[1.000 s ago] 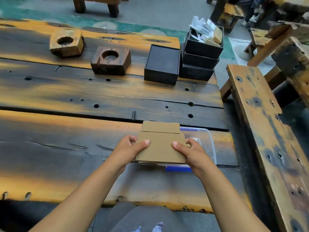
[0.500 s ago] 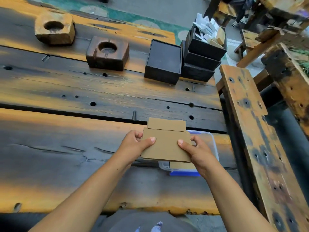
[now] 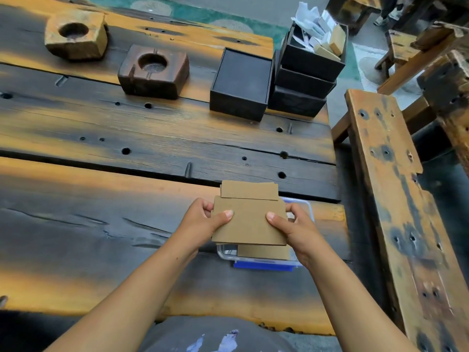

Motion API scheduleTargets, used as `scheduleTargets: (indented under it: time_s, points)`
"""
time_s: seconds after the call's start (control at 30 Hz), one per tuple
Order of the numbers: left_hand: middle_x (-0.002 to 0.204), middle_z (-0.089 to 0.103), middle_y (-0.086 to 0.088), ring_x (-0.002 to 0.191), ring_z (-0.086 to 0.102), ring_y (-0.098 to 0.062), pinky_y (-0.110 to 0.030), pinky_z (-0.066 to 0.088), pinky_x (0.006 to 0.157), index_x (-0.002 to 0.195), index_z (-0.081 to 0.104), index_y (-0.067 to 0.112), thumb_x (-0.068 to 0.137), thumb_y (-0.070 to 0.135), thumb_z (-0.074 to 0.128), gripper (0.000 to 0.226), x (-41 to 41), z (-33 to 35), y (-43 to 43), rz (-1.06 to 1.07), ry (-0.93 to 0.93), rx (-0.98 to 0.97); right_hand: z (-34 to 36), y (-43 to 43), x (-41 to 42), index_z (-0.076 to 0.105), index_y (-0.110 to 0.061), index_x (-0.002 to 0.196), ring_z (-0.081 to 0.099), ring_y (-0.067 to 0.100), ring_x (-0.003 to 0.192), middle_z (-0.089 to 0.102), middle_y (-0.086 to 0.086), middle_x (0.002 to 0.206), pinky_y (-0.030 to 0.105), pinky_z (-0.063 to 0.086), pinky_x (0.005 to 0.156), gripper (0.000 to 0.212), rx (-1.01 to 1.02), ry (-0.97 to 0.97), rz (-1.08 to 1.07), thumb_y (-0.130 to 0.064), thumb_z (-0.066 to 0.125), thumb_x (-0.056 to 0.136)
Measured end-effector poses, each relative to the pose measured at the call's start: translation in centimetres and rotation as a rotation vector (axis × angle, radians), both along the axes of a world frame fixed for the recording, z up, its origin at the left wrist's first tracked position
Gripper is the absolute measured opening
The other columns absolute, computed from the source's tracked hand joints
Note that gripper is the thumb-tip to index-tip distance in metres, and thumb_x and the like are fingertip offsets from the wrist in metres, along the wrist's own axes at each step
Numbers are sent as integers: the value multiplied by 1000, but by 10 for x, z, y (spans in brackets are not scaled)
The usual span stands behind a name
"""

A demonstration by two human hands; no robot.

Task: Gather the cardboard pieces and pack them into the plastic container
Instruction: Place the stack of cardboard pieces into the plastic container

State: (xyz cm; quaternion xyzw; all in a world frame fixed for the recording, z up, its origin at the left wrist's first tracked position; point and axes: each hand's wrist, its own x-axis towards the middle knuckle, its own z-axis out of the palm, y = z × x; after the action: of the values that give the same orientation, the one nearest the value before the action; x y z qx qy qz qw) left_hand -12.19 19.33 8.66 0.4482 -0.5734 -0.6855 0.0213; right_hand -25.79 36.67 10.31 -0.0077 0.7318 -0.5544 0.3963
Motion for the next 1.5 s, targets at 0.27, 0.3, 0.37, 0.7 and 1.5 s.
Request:
scheduleTargets:
  time_s: [0.27, 0.3, 0.37, 0.7, 1.5]
  points:
    - [95, 67, -13, 81, 66, -20, -31, 53, 68, 109, 55, 2, 81, 21, 79, 42, -23, -7, 36, 0, -88, -9, -19, 34, -30, 51, -17, 87, 68, 20, 75, 70, 11, 94, 25, 51, 54, 26, 20, -59, 36, -17, 77, 83]
    - [93, 67, -9, 79, 66, -19, -29, 53, 67, 111, 55, 1, 82, 19, 78, 41, -26, -8, 39, 4, -96, -10, -21, 36, -32, 50, -17, 86, 68, 20, 76, 69, 10, 95, 25, 52, 54, 27, 26, -60, 36, -17, 77, 83]
    - [95, 69, -6, 81, 67, -16, -26, 53, 66, 114, 57, 2, 83, 19, 77, 41, -31, -10, 45, 1, -118, -22, -25, 41, -36, 51, -17, 88, 68, 21, 81, 69, 10, 99, 29, 55, 60, 28, 53, -57, 41, -20, 78, 82]
    - [108, 73, -1, 97, 69, -20, -44, 56, 93, 116, 67, 14, 72, 48, 70, 56, -40, -21, 48, -196, -299, -136, -38, 42, -43, 56, -16, 101, 66, 16, 84, 65, 2, 95, 33, 56, 73, 26, 197, -117, 110, -25, 75, 85]
    - [112, 67, -10, 102, 65, -29, -45, 55, 94, 112, 60, 8, 88, 27, 63, 30, -64, -43, 56, -364, -526, -59, -66, 30, -51, 55, -9, 123, 62, 27, 110, 63, 8, 122, 38, 53, 94, 46, 662, -108, 410, -33, 70, 87]
